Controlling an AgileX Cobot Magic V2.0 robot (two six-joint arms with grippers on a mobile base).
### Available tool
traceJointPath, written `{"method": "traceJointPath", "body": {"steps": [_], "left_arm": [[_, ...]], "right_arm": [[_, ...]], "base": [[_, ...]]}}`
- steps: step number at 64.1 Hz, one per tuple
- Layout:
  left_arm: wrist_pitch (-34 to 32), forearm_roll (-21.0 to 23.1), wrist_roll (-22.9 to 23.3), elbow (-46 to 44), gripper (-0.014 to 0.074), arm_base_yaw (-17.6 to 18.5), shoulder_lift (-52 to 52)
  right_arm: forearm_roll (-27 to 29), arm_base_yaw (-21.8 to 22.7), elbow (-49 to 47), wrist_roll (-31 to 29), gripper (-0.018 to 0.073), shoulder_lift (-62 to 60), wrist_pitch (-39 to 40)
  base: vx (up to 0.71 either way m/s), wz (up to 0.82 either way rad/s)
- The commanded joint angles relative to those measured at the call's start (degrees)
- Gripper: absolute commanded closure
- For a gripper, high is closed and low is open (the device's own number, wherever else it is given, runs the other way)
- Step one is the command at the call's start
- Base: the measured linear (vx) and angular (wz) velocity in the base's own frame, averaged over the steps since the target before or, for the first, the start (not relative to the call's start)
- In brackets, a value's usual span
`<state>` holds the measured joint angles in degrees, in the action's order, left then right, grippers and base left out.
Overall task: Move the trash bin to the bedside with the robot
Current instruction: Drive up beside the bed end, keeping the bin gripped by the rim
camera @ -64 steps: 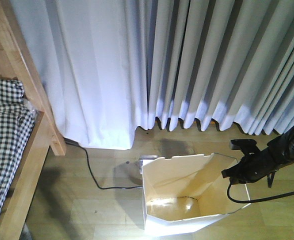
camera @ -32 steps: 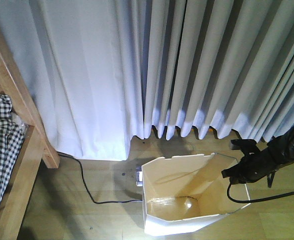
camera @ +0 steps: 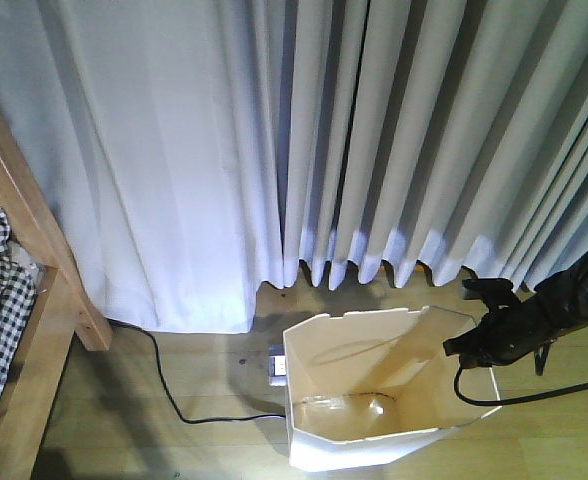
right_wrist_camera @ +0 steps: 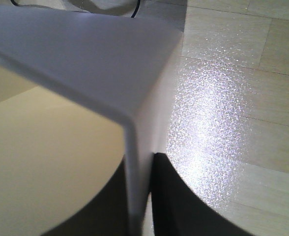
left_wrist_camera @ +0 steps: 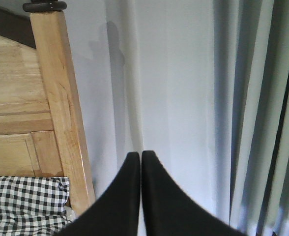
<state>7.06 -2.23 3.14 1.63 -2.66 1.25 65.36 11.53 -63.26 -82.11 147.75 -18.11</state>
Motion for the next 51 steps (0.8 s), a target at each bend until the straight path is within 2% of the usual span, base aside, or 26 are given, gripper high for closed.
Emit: {"method": "traceJointPath", "body": {"steps": [1, 51], "left_arm": [[-4.1, 0.3, 0.3, -1.2, 0.0603, 0.0, 0.3], [-4.1, 0.3, 0.3, -1.2, 0.0603, 0.0, 0.3]], "right_arm": [[1.4, 0.2, -0.5, 0.0, 0.0563, -4.5, -8.3], [1.7, 0.2, -0.5, 0.0, 0.0563, -4.5, -8.3]], "base": [[0.03, -0.01], [0.0, 0.0]]}}
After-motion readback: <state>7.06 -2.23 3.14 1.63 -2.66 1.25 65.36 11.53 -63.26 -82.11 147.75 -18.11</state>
